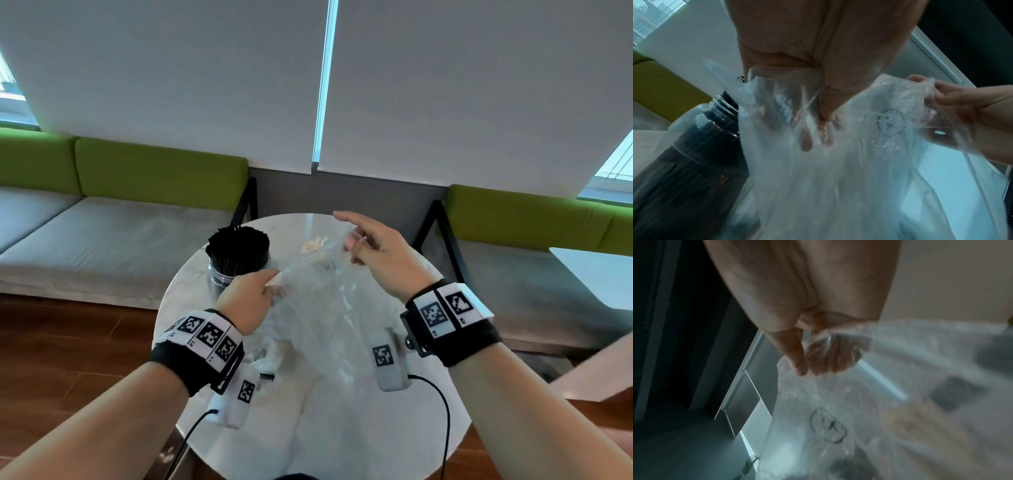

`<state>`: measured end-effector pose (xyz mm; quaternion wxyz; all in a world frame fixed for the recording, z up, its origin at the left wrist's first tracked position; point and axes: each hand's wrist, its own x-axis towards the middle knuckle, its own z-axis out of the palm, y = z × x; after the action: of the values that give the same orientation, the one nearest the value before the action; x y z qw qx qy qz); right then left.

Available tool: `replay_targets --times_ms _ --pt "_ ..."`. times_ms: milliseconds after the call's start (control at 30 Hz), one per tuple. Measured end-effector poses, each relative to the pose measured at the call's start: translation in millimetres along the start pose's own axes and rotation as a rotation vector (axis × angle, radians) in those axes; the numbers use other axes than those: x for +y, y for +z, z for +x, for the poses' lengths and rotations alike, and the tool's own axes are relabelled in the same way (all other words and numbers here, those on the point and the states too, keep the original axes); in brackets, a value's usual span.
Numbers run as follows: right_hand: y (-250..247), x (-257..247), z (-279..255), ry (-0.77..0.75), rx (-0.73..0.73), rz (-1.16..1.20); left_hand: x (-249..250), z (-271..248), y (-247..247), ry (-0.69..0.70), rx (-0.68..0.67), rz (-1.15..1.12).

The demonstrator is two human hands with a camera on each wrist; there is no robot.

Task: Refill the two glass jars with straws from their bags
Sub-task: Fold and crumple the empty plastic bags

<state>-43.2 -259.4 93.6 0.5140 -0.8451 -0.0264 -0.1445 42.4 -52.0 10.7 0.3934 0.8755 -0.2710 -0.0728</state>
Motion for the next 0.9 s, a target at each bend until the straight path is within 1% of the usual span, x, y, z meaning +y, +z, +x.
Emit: replay_targets --times_ms 67,100,133,233,300,400,467,567,633,700,733,767,800,900 --pt "-4 -2 3 0.039 -0.108 -0.034 0 1 -2 -0.027 0.016 -0.012" --pt "-4 -2 4 0.039 -0.111 -0.046 -1 1 -3 -0.043 0.014 -0.016" --pt "-5 -2 6 0.025 -0.061 -0.055 -1 2 -5 -0.060 0.011 -0.025" --pt "-15 5 10 -0.037 0.240 -0.055 -2 4 -9 -0.103 0.017 -0.057" --pt "-21 9 9 -0.056 0.352 -0.049 -3 5 -11 -0.129 0.025 -0.079" --pt "-26 15 7 -0.068 0.435 -0.068 -3 8 -13 -0.172 0.040 -0.089" --pt "-29 18 8 -0.067 0.456 -0.061 -5 8 -16 -0.194 0.048 -0.082" --pt "-35 22 10 -0.081 0.494 -0.056 -2 7 -21 -0.221 0.068 -0.002" --pt "-38 26 10 -0.110 0.540 -0.066 0 7 -25 -0.212 0.079 0.019" --pt "-39 33 11 -0.133 0.584 -0.124 1 8 -25 -0.210 0.067 -0.037" --pt "-38 36 12 -0.130 0.570 -0.128 -1 10 -24 -0.221 0.068 -0.113" --pt "-36 40 11 -0.097 0.523 -0.115 -2 12 -24 -0.232 0.076 -0.177" --pt "-34 43 8 -0.040 0.444 -0.090 -4 14 -24 -0.246 0.089 -0.220" --pt "-28 59 -5 0.165 0.122 -0.053 1 18 -25 -0.263 0.117 -0.324"
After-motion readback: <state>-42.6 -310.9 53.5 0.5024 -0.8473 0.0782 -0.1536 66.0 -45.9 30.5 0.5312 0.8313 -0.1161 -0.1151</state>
